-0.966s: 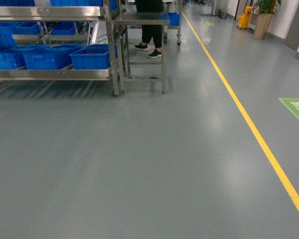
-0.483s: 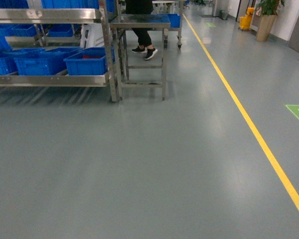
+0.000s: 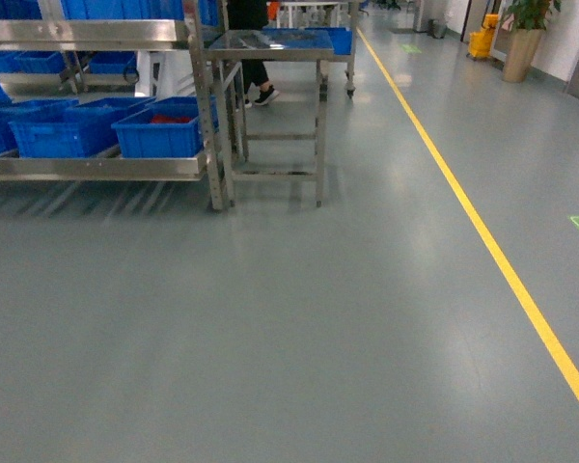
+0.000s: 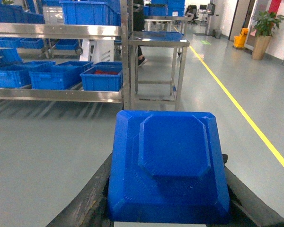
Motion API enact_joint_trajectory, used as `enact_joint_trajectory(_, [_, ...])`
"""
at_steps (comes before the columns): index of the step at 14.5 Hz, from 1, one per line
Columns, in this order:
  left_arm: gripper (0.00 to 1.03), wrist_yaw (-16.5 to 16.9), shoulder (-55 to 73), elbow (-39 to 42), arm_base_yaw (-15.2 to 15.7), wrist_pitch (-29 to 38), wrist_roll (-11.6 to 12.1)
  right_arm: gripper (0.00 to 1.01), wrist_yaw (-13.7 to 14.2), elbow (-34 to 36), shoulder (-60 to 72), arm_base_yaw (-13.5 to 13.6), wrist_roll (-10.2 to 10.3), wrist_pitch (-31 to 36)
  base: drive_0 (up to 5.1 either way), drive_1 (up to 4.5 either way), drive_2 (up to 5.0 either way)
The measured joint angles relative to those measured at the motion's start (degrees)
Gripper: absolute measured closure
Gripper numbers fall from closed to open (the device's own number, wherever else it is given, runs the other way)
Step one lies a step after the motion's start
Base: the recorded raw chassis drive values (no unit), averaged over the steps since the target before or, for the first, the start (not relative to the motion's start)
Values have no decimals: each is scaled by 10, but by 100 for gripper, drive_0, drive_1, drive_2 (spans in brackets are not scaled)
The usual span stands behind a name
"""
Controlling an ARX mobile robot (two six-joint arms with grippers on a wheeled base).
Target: Sort blue parts and orange caps into right shelf containers
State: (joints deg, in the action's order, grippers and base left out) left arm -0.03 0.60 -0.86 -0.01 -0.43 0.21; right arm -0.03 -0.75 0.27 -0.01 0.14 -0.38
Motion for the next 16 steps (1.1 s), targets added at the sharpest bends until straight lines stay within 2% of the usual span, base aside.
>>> enact_joint_trajectory(16, [60,0,0,0,0,0,0,56,0,0,0,0,0,0,-8,419,-435])
